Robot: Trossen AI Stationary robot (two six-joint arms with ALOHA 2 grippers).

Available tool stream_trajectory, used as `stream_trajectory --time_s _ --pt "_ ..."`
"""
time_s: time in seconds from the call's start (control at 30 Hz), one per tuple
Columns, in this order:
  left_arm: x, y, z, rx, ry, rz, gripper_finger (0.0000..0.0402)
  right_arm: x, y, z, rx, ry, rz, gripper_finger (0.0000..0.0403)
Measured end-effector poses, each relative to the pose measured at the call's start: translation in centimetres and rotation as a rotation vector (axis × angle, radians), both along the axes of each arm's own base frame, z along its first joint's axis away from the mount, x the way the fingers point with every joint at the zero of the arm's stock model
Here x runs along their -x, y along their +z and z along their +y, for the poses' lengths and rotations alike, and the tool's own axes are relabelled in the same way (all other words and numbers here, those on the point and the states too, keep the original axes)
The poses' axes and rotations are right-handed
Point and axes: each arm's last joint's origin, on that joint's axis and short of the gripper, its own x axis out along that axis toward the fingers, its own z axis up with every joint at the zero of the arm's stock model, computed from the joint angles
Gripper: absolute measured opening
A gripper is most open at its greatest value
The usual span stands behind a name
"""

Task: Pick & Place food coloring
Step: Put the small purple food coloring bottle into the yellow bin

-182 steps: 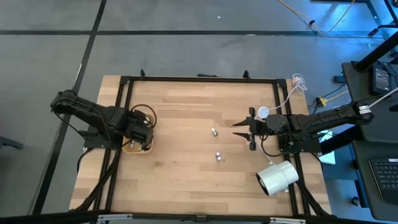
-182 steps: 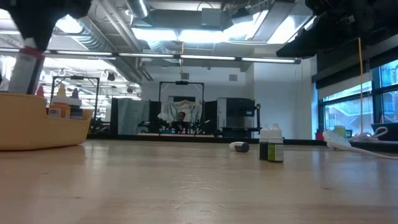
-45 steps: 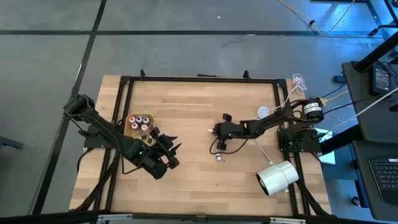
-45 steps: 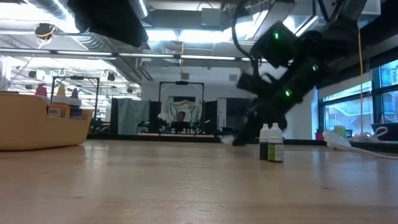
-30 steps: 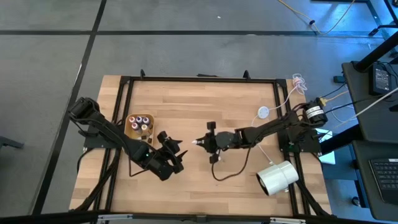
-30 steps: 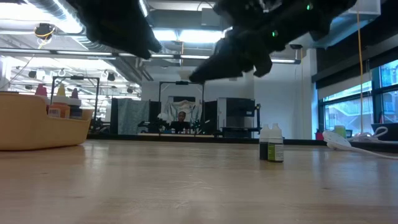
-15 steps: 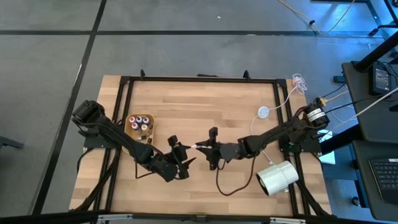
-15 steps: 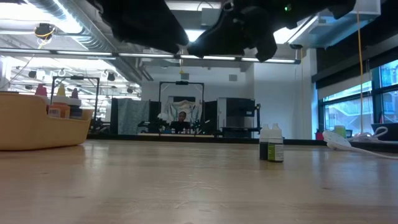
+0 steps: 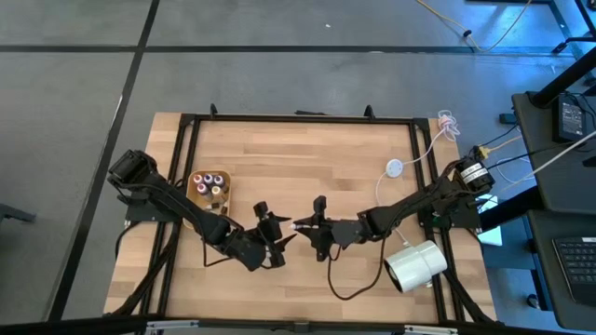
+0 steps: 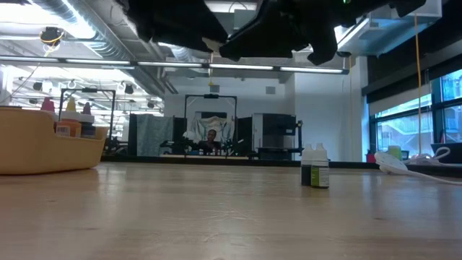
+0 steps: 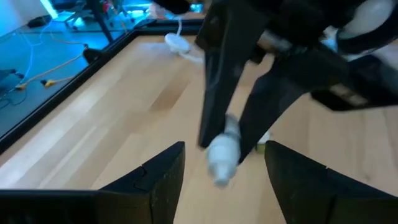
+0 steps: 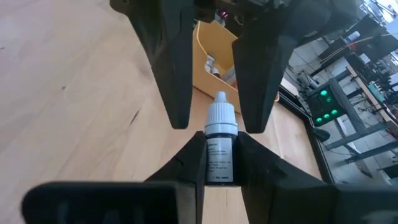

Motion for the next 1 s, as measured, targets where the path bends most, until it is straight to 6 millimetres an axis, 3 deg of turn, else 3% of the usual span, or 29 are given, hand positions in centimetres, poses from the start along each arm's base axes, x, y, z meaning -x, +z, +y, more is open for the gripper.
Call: stream_trajectory --time_s 0.7,1.0 --pt "-0.23 0.16 0.20 -0.004 -0.013 -0.003 0.0068 0.00 0.06 -0.05 0.006 -0.023 -0.009 0.0078" --pt "-0.15 0.07 0.23 -0.003 -0.014 0.009 0.0062 -0.02 0.07 -0.08 0.004 -0.024 -0.011 0.0085"
